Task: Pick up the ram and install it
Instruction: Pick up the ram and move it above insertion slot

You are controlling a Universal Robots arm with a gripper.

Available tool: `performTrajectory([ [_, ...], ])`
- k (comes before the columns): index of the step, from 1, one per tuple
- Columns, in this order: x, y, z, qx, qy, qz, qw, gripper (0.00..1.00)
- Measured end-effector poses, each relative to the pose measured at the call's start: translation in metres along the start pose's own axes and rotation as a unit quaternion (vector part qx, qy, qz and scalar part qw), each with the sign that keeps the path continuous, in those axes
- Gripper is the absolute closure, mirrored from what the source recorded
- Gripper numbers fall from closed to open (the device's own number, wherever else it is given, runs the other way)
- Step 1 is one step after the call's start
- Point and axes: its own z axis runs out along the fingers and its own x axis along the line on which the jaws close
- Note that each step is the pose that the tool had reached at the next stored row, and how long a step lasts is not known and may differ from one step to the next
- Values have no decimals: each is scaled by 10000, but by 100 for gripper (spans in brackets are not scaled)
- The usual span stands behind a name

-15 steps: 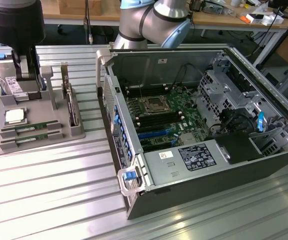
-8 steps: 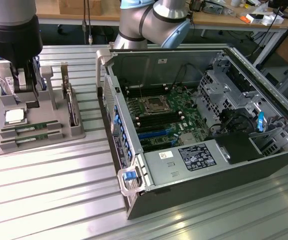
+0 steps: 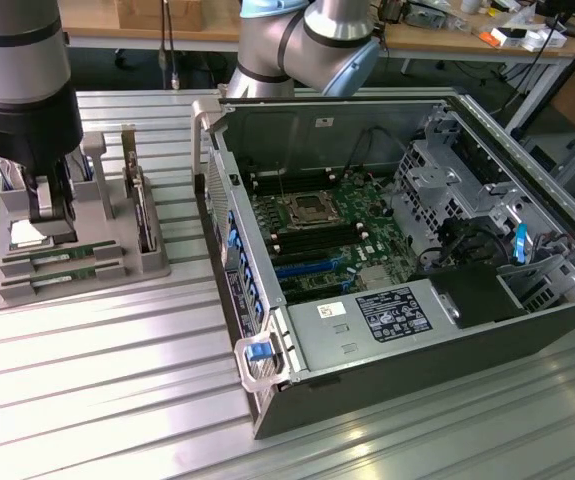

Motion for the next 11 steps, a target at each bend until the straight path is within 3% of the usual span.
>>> performTrajectory([
  [5, 12, 11, 135, 0, 0, -3, 10000, 64],
  [11, 40, 45, 417, -1, 0, -6, 10000, 64],
])
